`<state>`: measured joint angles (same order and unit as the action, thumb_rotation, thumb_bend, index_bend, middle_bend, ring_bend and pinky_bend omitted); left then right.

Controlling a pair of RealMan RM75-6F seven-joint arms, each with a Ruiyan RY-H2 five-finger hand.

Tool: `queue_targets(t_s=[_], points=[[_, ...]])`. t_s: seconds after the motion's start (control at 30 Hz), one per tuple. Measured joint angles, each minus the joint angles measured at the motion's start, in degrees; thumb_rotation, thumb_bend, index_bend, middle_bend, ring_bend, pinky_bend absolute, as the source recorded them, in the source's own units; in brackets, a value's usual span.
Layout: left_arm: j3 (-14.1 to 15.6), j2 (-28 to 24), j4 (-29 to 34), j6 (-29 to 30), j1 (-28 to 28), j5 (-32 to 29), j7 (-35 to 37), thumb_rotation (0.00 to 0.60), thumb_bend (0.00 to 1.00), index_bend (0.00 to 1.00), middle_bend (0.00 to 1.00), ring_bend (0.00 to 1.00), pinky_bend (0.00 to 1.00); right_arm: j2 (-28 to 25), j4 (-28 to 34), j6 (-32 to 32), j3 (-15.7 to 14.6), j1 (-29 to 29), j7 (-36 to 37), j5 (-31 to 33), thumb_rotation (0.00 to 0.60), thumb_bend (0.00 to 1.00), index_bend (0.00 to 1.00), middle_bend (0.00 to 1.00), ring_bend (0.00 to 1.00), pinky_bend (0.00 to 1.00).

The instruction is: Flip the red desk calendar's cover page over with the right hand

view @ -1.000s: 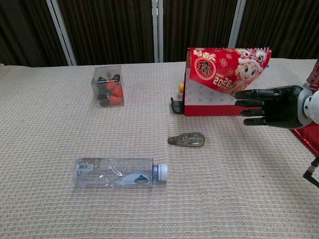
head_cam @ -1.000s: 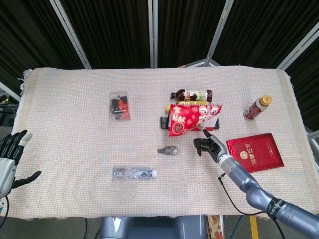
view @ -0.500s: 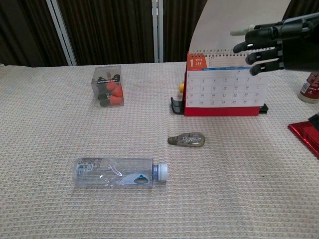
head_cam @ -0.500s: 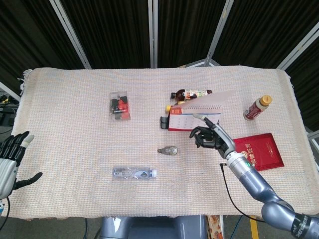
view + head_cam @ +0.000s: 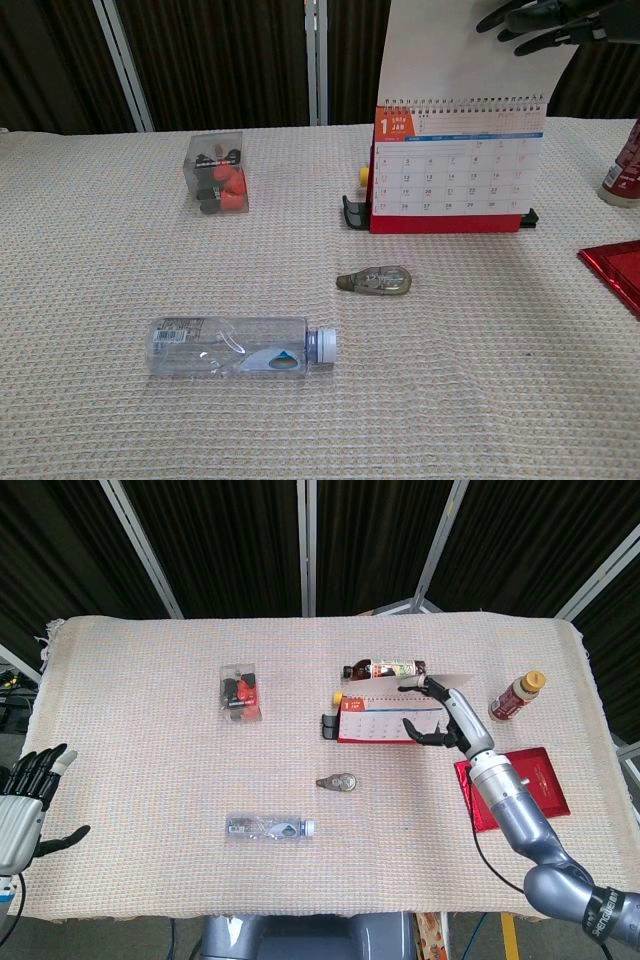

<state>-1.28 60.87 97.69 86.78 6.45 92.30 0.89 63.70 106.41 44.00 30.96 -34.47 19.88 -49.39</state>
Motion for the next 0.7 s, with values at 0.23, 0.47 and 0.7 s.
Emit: queue_targets(t_s=[0.23,0.47,0.7], points=[[-0.09,0.51,-0.35,-1.91,0.68,-1.29,-0.68,0.6,0.1,0.0,0.0,0.0,0.0,1.69,-9.3,-0.09,-4.52,-5.75,-9.8,-1.62,0.6,0.2,0.0,0.0,0.0,0.0],[-0.23,1.2,-0.74,-4.35,1.64,-3.18,-1.87,0.6,0.1,0.0,0.0,0.0,0.0,3.82,-17.59,-2.21,-10.44,-10.88,-20.48,-0.3,0.6,0.16,0.0,0.0,0.0,0.0],[-0.19,1.77,-0.69,-4.62,1.96,-3.09,-2.06,0.6,0.1,0.0,0.0,0.0,0.0,4.08,-19.9,-8.17,-13.78,-12.85,-22.04,2.18,0.6,0.15,0.0,0.0,0.0,0.0]])
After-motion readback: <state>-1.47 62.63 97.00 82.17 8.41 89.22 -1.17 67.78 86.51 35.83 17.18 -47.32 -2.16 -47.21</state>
